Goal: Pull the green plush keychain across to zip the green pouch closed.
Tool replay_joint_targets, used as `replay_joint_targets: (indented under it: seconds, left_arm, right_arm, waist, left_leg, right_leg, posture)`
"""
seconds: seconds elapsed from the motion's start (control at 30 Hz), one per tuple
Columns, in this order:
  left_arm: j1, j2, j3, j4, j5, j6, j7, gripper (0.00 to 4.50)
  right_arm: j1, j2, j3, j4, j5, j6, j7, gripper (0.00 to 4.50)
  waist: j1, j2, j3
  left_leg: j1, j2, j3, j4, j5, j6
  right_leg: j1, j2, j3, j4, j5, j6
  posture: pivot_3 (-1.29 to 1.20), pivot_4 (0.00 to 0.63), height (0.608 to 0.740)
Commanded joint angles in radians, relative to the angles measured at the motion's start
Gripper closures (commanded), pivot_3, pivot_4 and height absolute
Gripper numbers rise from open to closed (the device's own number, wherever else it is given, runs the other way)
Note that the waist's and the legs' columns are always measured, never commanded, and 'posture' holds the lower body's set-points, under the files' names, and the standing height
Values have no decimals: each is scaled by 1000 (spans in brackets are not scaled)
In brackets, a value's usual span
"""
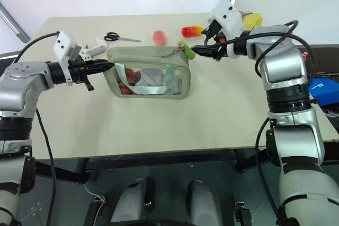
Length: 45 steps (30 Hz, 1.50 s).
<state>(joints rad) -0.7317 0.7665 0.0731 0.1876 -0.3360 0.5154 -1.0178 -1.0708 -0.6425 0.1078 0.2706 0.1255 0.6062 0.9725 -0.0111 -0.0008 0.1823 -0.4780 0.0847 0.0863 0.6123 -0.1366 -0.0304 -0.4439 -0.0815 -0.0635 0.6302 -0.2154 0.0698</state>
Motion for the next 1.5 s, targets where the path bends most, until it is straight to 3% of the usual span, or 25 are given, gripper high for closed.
replay_joint_targets:
  seconds: [0.03,0.3,0.93,1.03,1.23,1.5]
  left_arm:
    - [12,11,11,-22,-4,9,4,4500]
    - [12,9,8,-29,-6,12,14,4500]
    - [2,6,-2,-26,-2,8,14,4500]
    - [4,4,-3,-29,-3,9,15,4500]
    - [11,7,0,-33,-2,8,18,4500]
    - [12,8,3,-35,-3,10,21,4500]
  right_arm:
    - [-72,23,-16,71,22,12,11,584]
    - [-147,70,-47,295,61,38,46,584]
    - [-216,129,-68,495,79,43,86,584]
    - [-227,133,-67,531,72,24,87,1418]
    - [-230,130,-64,546,68,17,106,4464]
    - [-188,50,-19,454,-10,-60,107,4464]
  waist:
    - [-2,0,0]
    - [-1,0,0]
    - [-2,0,0]
    - [-2,0,0]
    - [-2,0,0]
    - [1,0,0]
  left_leg:
    - [0,0,0,0,0,0]
    - [0,0,0,0,0,0]
    - [0,0,0,0,0,0]
    - [0,0,0,0,0,0]
    - [0,0,0,0,0,0]
    - [0,0,0,0,0,0]
  right_leg:
    - [0,0,0,0,0,0]
    - [0,0,0,1,0,0]
    - [0,0,0,1,0,0]
    - [0,0,0,1,0,0]
    - [0,0,0,1,0,0]
    - [0,0,0,1,0,0]
  posture:
    - [0,150,740]
    - [0,150,740]
    - [0,150,740]
    - [0,150,740]
    - [0,150,740]
    - [0,150,740]
